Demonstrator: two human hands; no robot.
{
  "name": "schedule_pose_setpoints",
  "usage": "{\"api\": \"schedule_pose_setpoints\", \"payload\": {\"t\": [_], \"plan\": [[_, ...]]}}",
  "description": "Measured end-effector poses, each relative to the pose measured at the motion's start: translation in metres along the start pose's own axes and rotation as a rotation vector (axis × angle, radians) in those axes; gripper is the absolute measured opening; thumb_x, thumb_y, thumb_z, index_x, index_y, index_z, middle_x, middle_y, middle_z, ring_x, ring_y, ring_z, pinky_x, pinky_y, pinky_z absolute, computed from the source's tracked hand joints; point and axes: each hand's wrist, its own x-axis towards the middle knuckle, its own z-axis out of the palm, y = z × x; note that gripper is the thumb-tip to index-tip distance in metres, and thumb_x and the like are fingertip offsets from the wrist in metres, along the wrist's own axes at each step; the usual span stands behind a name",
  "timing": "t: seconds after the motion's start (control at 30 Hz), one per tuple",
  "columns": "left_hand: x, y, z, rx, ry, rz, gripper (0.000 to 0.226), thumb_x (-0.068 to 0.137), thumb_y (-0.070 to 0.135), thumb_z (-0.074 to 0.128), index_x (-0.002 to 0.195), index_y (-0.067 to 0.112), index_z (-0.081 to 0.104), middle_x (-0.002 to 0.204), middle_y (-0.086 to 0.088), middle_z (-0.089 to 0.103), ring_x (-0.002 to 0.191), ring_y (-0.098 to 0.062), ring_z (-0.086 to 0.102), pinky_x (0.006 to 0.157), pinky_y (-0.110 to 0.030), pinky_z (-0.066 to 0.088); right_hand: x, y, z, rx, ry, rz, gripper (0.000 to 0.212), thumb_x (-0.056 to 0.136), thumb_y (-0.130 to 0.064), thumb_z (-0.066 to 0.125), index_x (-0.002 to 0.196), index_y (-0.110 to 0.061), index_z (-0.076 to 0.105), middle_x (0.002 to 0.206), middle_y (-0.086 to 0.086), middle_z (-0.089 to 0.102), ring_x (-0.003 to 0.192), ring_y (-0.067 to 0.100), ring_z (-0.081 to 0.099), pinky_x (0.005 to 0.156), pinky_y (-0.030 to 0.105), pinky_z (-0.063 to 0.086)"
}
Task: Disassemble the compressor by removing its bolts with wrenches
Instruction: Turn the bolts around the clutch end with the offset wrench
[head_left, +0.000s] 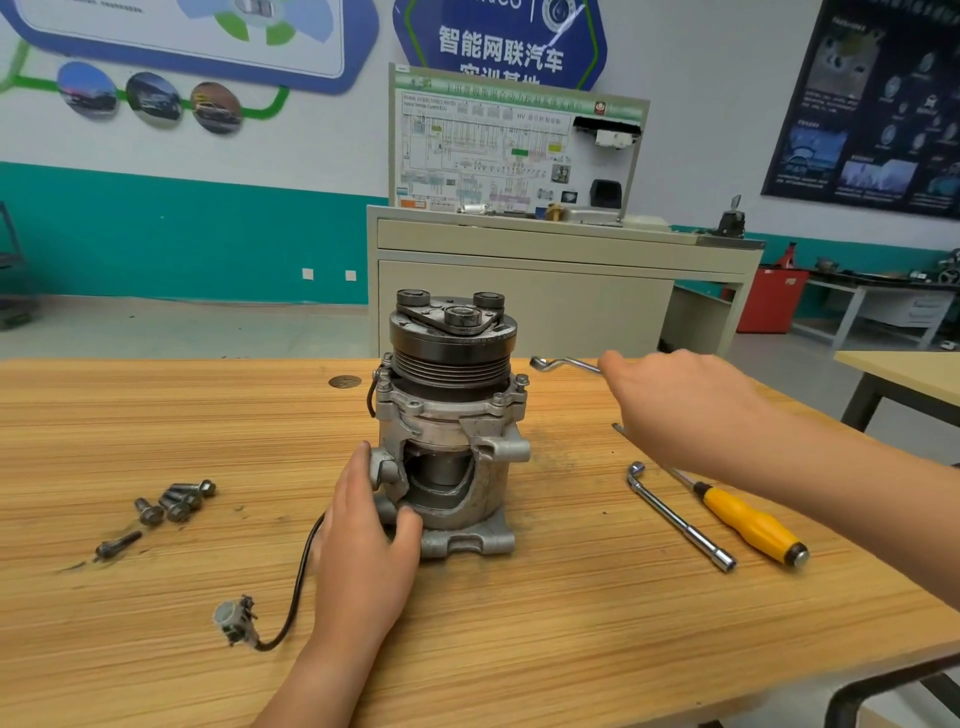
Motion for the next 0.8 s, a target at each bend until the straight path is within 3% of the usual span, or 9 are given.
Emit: {"api": "schedule_pose_setpoints", "payload": {"t": [0.13,0.47,0.63,0.73,0.8], "plan": [[-0.001,0.000,-0.001,-0.006,-0.002,0.000,0.071,0.089,0.012,0.054,0.150,0.019,0.016,0.154,0.005,0.023,0.141,-0.013,0.021,0.115,-0.044,0.021,-0.001,-0.003,-0.005,0.040,-0.002,-0.015,0.019,0.089,-0.005,0.040,0.103,-0.017,0.039,0.061,-0.003,0.035,0.050,0.012,0.031,0.042,0.026,0.027],[-0.001,0.001,-0.001,-0.004,-0.003,-0.001,0.072,0.089,0.013,0.054,0.150,0.019,0.016,0.154,0.005,0.023,0.140,-0.013,0.022,0.114,-0.045,0.022,-0.001,-0.023,-0.016,-0.202,-0.048,-0.118,0.036,0.089,0.002,0.043,0.124,-0.002,0.038,0.057,0.003,0.029,0.045,0.016,0.027,0.038,0.026,0.022],[-0.001,0.001,0.000,-0.008,-0.003,0.000,0.072,0.089,0.013,0.054,0.150,0.021,0.016,0.154,0.007,0.024,0.140,-0.013,0.023,0.114,-0.045,0.024,0.013,0.003,0.001,-0.173,0.042,-0.161,0.027,0.095,-0.015,0.032,0.122,-0.015,0.038,0.056,-0.003,0.036,0.045,0.011,0.032,0.039,0.022,0.023],[0.000,0.001,0.000,-0.005,-0.003,-0.002,0.071,0.089,0.013,0.054,0.149,0.020,0.017,0.153,0.006,0.025,0.140,-0.013,0.024,0.113,-0.045,0.024,0.033,0.019,0.015,-0.204,0.101,-0.194,0.031,0.094,-0.010,0.036,0.124,-0.019,0.036,0.056,-0.004,0.038,0.044,0.012,0.033,0.039,0.024,0.020],[0.000,0.001,0.000,-0.006,0.001,0.003,0.071,0.089,0.013,0.054,0.149,0.020,0.017,0.153,0.005,0.025,0.140,-0.013,0.023,0.113,-0.045,0.024,0.050,0.024,0.028,-0.176,0.141,-0.184,0.033,0.092,-0.005,0.041,0.122,-0.018,0.037,0.062,-0.004,0.039,0.050,0.014,0.039,0.044,0.025,0.028]]}}
